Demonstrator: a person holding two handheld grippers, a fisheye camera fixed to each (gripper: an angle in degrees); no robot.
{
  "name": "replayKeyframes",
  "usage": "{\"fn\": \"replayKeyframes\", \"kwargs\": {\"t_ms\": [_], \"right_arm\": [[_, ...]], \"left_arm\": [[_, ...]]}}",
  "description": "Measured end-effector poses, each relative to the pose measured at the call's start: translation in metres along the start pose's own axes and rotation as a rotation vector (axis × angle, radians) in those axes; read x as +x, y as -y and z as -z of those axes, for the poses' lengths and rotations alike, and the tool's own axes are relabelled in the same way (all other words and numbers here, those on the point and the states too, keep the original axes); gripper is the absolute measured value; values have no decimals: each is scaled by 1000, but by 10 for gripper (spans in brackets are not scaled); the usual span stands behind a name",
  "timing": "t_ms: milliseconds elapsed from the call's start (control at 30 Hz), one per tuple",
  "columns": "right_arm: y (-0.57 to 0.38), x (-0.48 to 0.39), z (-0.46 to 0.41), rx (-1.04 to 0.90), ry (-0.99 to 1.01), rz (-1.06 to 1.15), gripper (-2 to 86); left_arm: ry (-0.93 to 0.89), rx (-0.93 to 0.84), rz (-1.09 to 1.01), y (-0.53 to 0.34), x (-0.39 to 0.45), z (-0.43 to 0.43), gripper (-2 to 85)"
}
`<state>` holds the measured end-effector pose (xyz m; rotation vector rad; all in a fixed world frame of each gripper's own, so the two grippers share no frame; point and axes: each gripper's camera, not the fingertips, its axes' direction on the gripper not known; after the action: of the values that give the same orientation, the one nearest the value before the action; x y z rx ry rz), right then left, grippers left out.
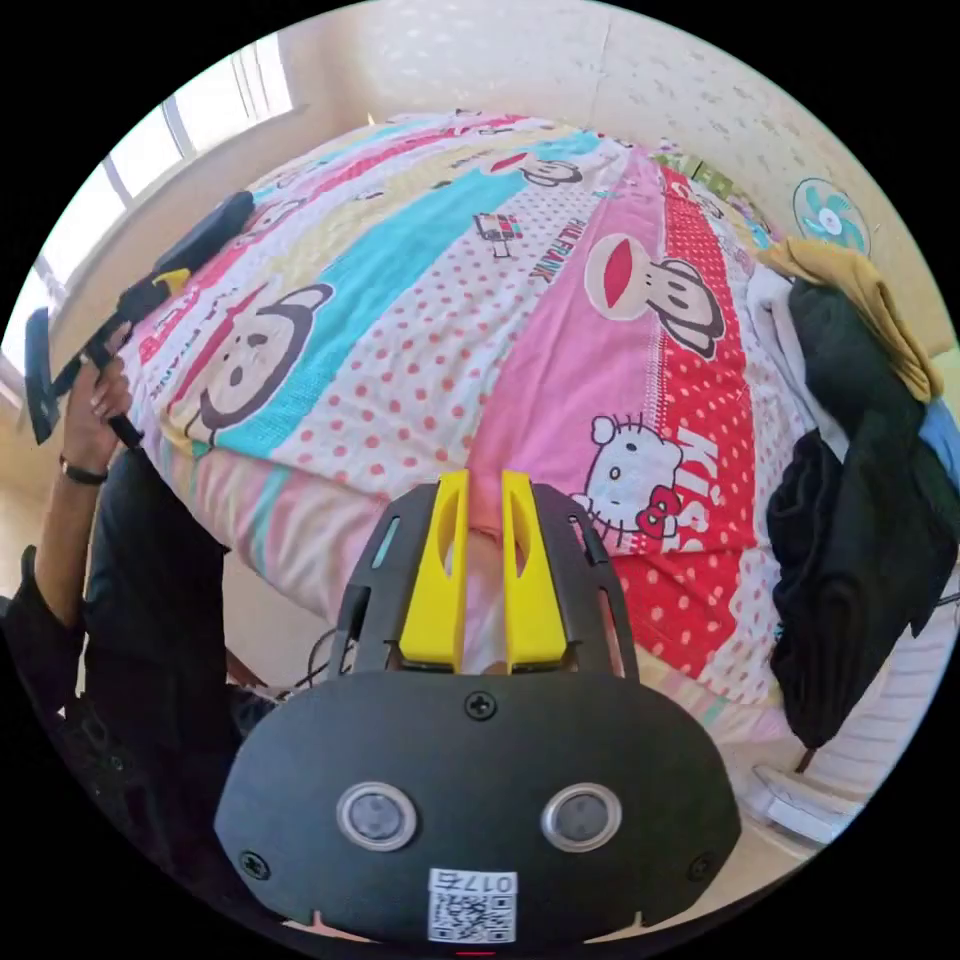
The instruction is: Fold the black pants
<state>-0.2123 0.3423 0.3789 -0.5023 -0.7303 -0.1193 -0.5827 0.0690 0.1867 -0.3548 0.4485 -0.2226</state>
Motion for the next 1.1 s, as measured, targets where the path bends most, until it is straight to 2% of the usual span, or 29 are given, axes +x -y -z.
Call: {"fn": "replayKeyframes", "kwargs": {"t_ms": [33, 133, 233, 300, 333, 400, 433, 467, 500, 567, 633, 700, 767, 867, 967, 1000, 1100], "right_arm": [[0, -2, 3, -4, 8, -1, 66], [0, -6, 29, -46, 48, 2, 78], [-11, 18, 86, 159, -145, -99, 111], [-3, 52, 117, 210, -380, -150, 139], [1, 63, 118, 179, -433, -155, 145], [16, 117, 84, -96, -612, -166, 169], [16, 133, 71, -155, -577, -178, 175], [11, 164, 57, -154, -387, -247, 187], [6, 181, 61, -82, -309, -299, 196], [17, 187, 74, -110, -259, -338, 190], [30, 180, 100, -10, -212, -375, 154], [41, 178, 133, 143, -32, -451, 83], [58, 163, 157, 226, 101, -417, 74], [98, 109, 206, 344, 295, -175, 68], [127, 73, 262, 550, 633, -7, 64], [134, 73, 282, 650, 792, 2, 63], [148, 94, 318, 864, 1031, -82, 60]], "left_arm": [[-34, -131, 116, -8, -10, -44, -1], [-214, -86, 202, -17, -40, -48, -4], [-276, -81, 217, -21, -49, -55, -7], [-260, -71, 199, -23, -46, -56, -8], [-246, -70, 193, -23, -44, -57, -9], [-238, -70, 191, -23, -44, -59, -9], [-240, -67, 192, -24, -45, -59, -9], [-248, -63, 195, -25, -48, -60, -10], [-254, -61, 198, -25, -50, -60, -10], [-278, -54, 206, -27, -57, -60, -9], [-295, -47, 212, -28, -63, -60, -9], [-319, -38, 219, -29, -69, -60, -9], [-413, -13, 240, -34, -86, -60, -9], [-572, 25, 278, -41, -111, -63, -10], [-560, 21, 270, -39, -115, -62, -10], [-555, 20, 269, -38, -116, -61, -10], [-567, 23, 271, -37, -124, -61, -10]]}}
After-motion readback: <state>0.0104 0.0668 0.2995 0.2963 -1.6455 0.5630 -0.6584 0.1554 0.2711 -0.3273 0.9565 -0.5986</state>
